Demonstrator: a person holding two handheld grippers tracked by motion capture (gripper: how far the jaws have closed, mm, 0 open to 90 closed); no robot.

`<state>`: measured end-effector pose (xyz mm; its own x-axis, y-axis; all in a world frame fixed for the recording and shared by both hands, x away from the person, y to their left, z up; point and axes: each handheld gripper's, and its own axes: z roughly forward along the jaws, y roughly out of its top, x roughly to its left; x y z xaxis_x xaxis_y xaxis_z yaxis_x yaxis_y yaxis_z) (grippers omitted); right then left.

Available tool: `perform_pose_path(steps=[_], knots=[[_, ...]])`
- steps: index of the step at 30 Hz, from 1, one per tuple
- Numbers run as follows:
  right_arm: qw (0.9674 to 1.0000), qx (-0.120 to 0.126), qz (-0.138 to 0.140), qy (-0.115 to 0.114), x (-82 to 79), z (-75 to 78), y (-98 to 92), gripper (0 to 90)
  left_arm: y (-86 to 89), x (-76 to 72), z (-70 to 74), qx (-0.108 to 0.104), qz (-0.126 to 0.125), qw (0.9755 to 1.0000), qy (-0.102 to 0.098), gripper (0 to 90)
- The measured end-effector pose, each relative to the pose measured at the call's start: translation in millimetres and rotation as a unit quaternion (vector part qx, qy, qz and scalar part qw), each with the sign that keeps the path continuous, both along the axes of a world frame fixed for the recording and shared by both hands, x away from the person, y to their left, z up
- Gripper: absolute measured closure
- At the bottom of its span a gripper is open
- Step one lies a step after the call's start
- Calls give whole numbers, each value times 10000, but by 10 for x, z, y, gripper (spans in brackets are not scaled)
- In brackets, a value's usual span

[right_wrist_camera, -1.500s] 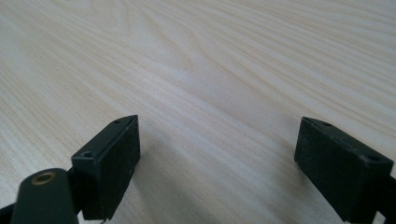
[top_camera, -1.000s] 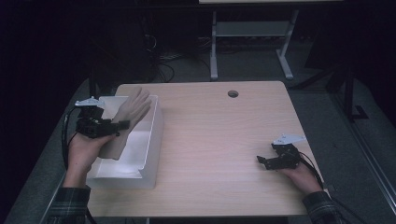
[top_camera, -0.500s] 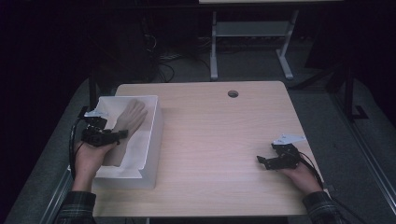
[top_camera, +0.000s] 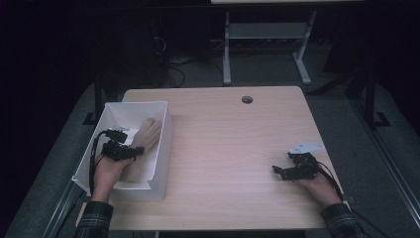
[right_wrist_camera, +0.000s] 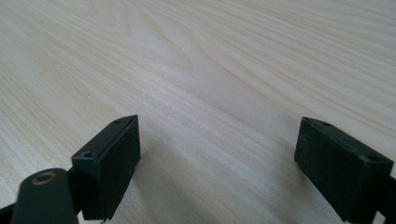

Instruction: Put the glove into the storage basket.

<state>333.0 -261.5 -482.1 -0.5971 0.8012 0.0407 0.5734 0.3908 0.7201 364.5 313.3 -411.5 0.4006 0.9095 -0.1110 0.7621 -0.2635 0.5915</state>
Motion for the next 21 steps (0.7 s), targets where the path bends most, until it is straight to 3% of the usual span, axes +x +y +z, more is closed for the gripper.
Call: perform_pose_path(steps=[6, 11, 16, 21], knots=[[10000, 2, -2, 0, 0, 0, 0, 139, -11, 15, -58, 77, -71, 9999, 133, 635], [10000, 10, -5, 2, -1, 0, 2, 139, -42, 23, -110, 247, -114, 9993, 263, 548], [10000, 2, 0, 0, 0, 0, 0, 139, -20, 24, -101, 220, 54, 9997, 117, 346], [10000, 10, -6, 3, -1, 0, 2, 140, -5, 9, -20, 141, 4, 9999, -29, 252]])
